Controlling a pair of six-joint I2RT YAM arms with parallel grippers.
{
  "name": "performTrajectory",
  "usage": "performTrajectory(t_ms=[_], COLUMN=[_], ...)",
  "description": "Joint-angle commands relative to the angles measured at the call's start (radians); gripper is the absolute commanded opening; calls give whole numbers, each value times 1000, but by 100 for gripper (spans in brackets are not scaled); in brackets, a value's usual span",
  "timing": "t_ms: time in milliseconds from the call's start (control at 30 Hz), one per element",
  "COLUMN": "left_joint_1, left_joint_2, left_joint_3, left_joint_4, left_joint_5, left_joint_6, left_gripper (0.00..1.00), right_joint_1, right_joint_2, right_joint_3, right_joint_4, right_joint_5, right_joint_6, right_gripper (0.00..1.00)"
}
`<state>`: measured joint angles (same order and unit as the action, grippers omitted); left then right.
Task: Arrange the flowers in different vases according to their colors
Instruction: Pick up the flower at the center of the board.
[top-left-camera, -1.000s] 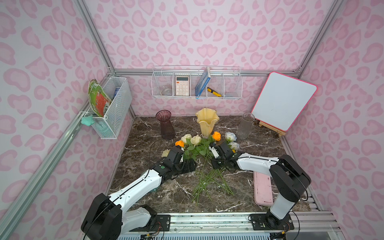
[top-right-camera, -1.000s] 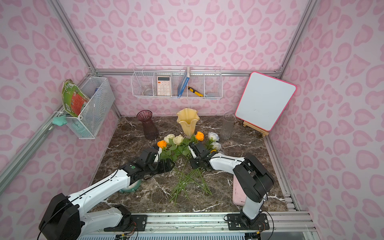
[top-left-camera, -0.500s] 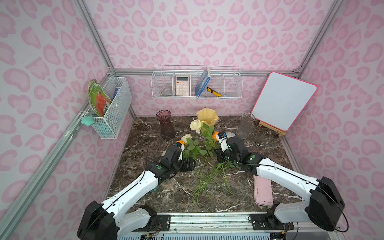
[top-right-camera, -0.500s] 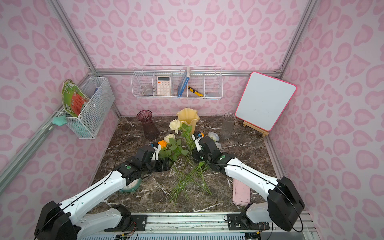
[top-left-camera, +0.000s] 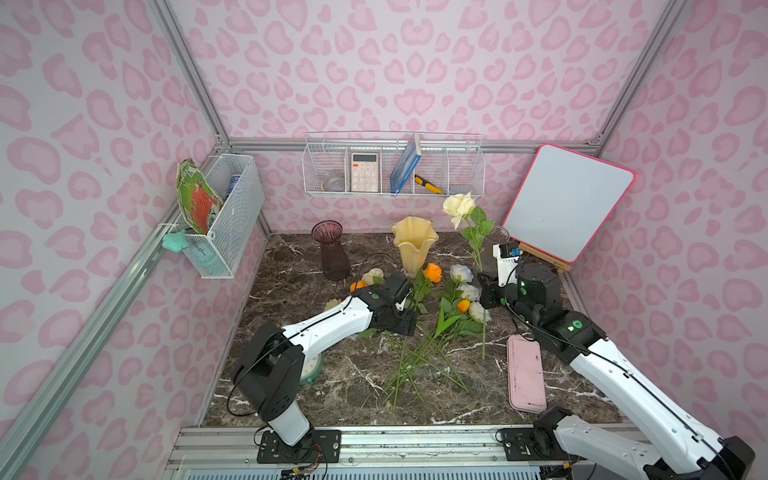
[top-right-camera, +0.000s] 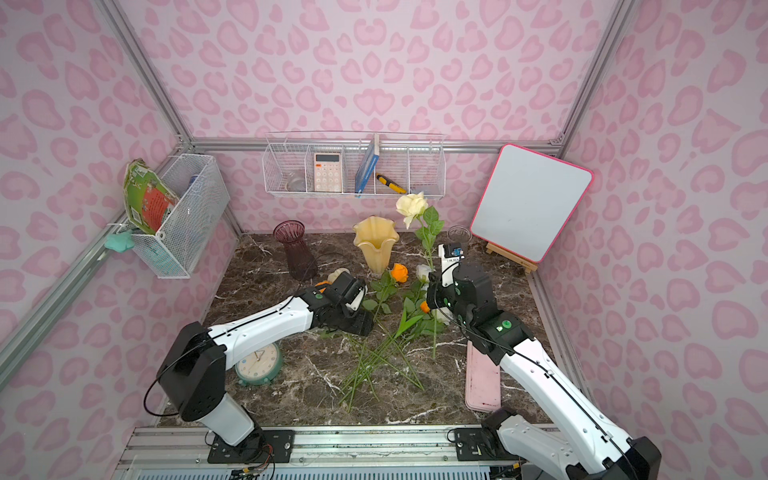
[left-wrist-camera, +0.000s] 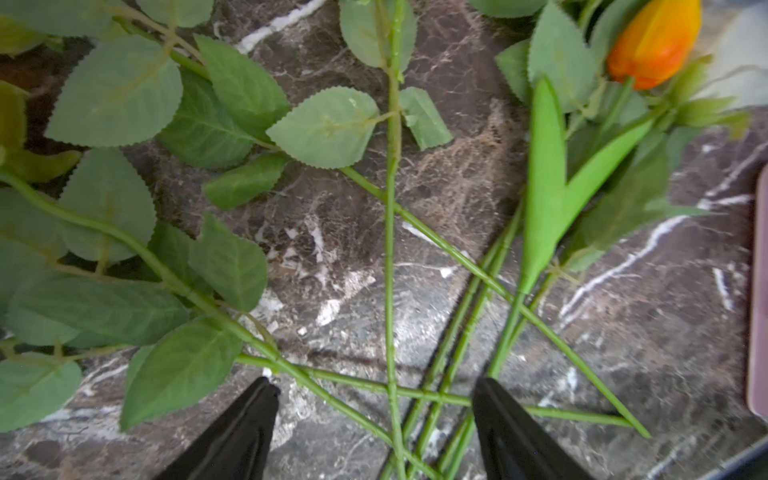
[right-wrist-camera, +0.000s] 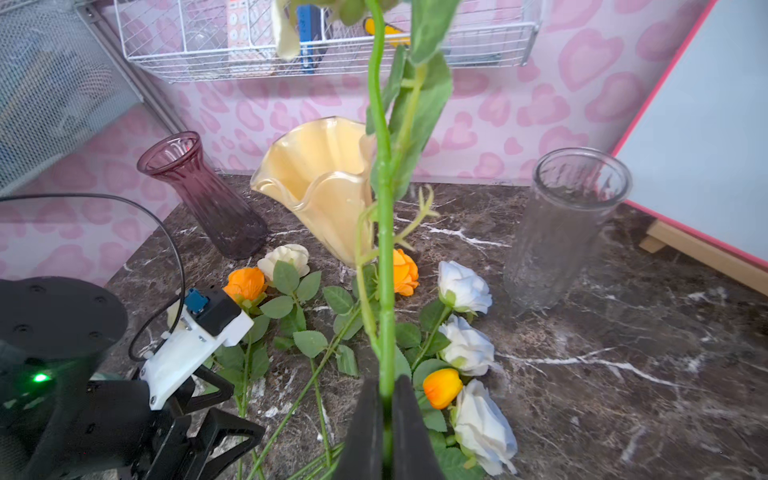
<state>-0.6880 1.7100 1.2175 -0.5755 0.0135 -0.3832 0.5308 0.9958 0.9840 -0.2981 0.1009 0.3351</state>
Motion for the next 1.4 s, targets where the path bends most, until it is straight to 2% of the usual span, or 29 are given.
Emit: performTrajectory(t_ms=[0,200,633,733,867,1067,1233,1367], left_joint_1=[-4,-26,-39,-41,-43,-44,-44,-45], left_joint_2=[48,159,271,277,287,280,206,124], left_joint_3=[45,136,156,156,160,150,156,165], left_joint_4=[-48,-111,-87,-64,-48,-36,-60,-75], left_joint_5=[-65,-51,-78,-79,-61,-76,-143,-148], left_joint_6=[26,47,15,11,0,-19,-37,-48], left_gripper=[79,72,59,49,29,12,0,0], right_joint_1=[-30,-64,-117,-120,-123,-124,-130,-133], right_joint_2=[-4,14,35,43,54,63,74,97], right_joint_3=[13,8,21,22,25,41,63,93], right_joint_4=[-6,3,47,55,62,69,86,92], right_joint_5=[-38,-60,-103,-104,-104,-102,-98,-102], right_joint_6=[-21,-33,-54,-55,-57,-67,-74,-85], right_gripper=[0,0,0,0,0,0,0,0])
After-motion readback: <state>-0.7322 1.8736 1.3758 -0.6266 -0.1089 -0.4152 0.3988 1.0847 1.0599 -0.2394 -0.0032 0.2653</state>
